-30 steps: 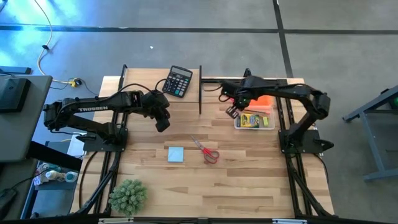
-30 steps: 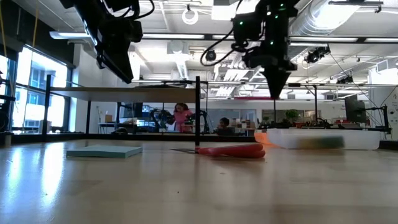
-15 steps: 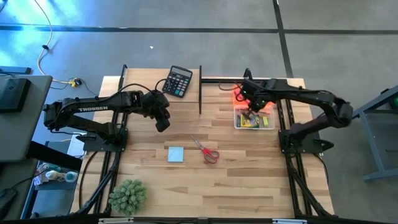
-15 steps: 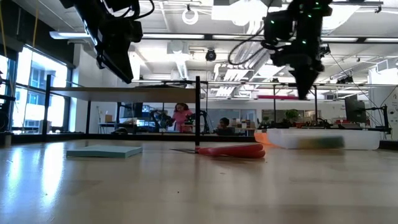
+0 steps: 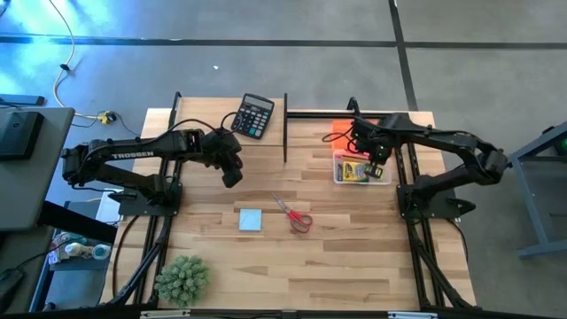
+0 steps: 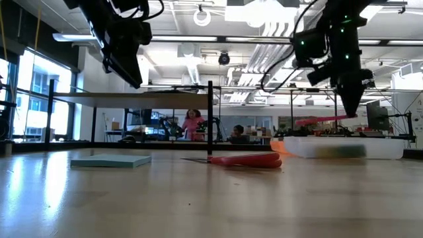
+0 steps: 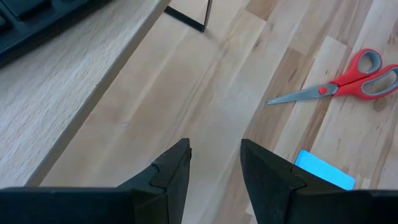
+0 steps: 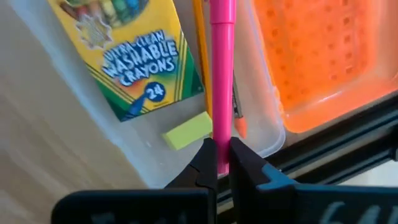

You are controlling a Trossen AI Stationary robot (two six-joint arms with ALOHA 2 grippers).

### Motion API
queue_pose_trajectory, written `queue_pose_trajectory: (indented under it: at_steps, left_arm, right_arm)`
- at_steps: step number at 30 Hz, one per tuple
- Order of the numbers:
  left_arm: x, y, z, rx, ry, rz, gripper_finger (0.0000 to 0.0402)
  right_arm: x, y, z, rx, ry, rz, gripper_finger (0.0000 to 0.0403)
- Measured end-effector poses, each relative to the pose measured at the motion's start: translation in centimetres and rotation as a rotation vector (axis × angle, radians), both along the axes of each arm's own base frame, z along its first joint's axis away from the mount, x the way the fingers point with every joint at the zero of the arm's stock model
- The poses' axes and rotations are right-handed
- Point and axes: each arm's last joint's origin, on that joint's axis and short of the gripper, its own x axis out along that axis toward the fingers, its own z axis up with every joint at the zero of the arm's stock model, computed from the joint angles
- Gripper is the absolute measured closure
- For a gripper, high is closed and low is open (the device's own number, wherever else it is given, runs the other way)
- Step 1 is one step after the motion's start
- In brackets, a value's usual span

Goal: Pack school essentials
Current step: Put the pink pen into the orange supply box, then put the red scissors into the orange supply box

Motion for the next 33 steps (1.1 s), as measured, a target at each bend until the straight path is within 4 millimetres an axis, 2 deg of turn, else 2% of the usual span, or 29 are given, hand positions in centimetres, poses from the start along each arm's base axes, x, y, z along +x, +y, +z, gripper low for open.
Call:
queue_pose_trajectory:
  at_steps: [5, 9, 13, 23, 33]
  left_arm:
    - [0.0, 0.0, 0.0, -0.005, -0.007, 0.011, 0.0271]
    - [0.0, 0.0, 0.0, -0.006, -0.007, 0.012, 0.0271]
    - [0.0, 0.0, 0.0, -0.006, -0.008, 0.014, 0.0271]
    - [0.1, -0.1, 0.0, -0.023, -0.014, 0.0, 0.0271]
    - [0.1, -0.1, 0.0, -0.026, -0.015, -0.003, 0.0271]
  right_arm:
    - [-0.4, 0.2, -2.0, 0.015, 0.084, 0.029, 0.04]
    - [-0.6, 0.2, -2.4, -0.008, 0.118, 0.034, 0.0399]
    - [-0.6, 0.1, -2.4, -0.025, 0.116, 0.035, 0.0381]
    - [-0.4, -0.1, -2.4, -0.081, 0.097, -0.045, 0.0304]
    - [0.5, -0.5, -0.4, -0.058, -0.013, -0.209, 0.0293]
